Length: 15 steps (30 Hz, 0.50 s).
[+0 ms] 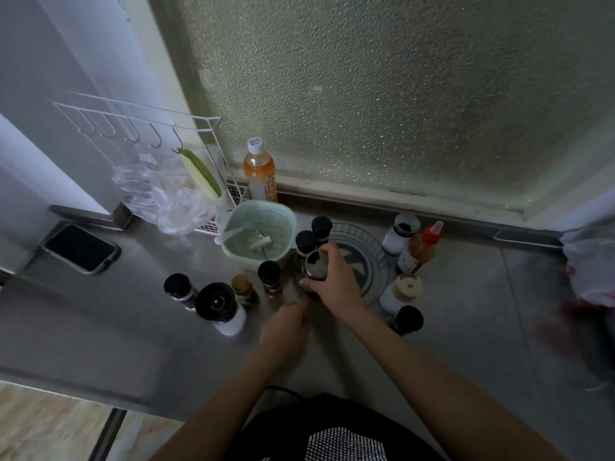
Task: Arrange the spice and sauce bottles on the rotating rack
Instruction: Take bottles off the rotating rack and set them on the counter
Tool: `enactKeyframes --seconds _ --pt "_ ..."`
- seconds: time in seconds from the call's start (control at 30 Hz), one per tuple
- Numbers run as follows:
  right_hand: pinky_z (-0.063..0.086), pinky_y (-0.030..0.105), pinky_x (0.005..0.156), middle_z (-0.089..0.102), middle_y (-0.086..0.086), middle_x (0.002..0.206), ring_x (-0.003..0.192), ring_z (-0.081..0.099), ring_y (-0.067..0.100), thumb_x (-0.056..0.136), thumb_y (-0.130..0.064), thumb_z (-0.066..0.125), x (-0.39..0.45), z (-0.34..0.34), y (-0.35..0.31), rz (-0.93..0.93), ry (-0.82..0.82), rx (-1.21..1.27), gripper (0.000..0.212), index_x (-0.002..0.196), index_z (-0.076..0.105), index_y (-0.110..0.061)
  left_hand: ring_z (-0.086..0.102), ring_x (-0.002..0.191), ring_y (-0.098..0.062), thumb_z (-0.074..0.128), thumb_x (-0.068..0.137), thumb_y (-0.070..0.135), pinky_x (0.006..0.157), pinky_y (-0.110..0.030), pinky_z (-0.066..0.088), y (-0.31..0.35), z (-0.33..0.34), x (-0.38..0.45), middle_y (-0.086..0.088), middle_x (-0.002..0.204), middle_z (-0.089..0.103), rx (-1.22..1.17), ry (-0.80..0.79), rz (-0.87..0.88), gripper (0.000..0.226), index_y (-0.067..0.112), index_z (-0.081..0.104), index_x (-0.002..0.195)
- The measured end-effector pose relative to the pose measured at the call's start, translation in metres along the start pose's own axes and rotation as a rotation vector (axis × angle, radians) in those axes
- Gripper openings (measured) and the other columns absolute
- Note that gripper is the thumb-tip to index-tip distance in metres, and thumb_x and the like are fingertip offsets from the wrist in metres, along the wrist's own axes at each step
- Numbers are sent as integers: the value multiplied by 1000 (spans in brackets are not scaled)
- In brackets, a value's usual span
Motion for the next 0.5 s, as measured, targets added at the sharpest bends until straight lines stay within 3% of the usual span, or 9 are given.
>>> enactKeyframes --seconds 0.2,0.3,0.4,0.5 --pt "39 31 95 53 11 132 121 51 26 74 -19 77 1 6 4 9 -90 34 72 133 36 -15 60 104 -31 42 93 19 79 -40 49 6 9 3 -12 117 60 100 -71 43 28 18 49 119" --pt "38 30 98 51 7 136 124 48 22 75 -29 76 -4 -11 4 -3 -97 36 76 137 34 -18 59 107 -31 40 93 20 78 -40 49 5 9 3 -10 120 58 115 -44 63 33 24 48 124" --pt "44 40 99 54 5 130 120 50 22 76 -37 73 -15 -49 12 -42 105 -196 71 134 38 -20 59 106 -32 38 93 20 77 -40 49 1 9 5 -9 120 56 120 -29 69 34 26 47 125" --pt "46 47 96 54 9 130 121 49 30 80 -34 68 -25 -84 33 133 239 -494 59 130 42 -17 59 106 -32 37 93 19 77 -40 49 -1 7 8 -11 119 56 130 -7 55 31 21 48 123"
Point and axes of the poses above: each hand's wrist, its own x-axis towards the middle knuckle, its own z-axis out of the palm, y = z × x, the point moved 3 cm from there along x, towards the middle knuckle
